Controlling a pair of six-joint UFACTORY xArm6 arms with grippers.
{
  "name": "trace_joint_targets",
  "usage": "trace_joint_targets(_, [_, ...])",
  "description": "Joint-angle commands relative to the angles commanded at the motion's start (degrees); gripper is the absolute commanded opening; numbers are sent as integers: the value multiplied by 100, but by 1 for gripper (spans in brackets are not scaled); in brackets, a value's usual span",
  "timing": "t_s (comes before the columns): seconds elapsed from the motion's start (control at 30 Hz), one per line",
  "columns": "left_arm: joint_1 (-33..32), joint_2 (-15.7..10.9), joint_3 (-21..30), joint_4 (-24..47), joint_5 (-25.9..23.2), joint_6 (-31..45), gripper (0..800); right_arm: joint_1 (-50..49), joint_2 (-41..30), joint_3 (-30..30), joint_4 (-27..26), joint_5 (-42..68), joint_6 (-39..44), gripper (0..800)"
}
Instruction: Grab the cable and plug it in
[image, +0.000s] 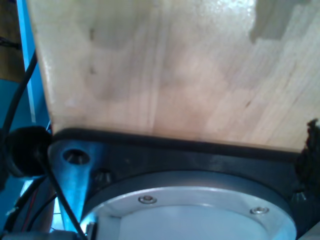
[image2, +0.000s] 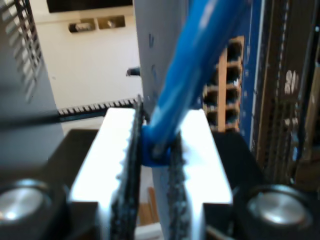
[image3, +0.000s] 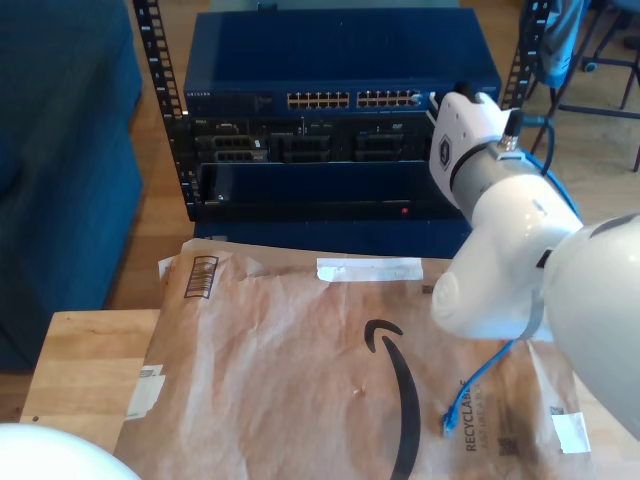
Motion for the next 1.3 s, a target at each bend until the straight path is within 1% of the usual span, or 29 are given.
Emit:
trace_joint_targets(0.17, [0,0,0,0,0,0,799,105,536,-273,114,-712,44,0])
trace_joint_targets(0.3, [0,0,0,0,0,0,800,202,949,-651,325,-818,44,0])
trace_joint_targets(0.43, [0,0,0,0,0,0,800,246,1319,-879,352,-1292,26,0])
trace_joint_targets(0.57, [0,0,0,0,0,0,799,281,1547,-1029,589,-1530,18,0])
trace_joint_targets(0.63, [0,0,0,0,0,0,799,360,1653,-1099,624,-1653,9,0])
trace_joint_targets(0.73, [0,0,0,0,0,0,800,431,1785,-1099,826,-1925,0,0])
trace_joint_targets(0.83, [0,0,0,0,-9,0,799,484,1881,-1073,888,-2101,0,0])
trace_joint_targets(0.93, [0,0,0,0,0,0,799,589,2013,-1090,1125,-2330,-9,0])
trace_joint_targets(1.07, [0,0,0,0,0,0,799,615,2145,-1125,1152,-2576,-9,0])
trace_joint_targets(1.3, [0,0,0,0,0,0,800,624,2576,-1653,1266,-2699,-44,0])
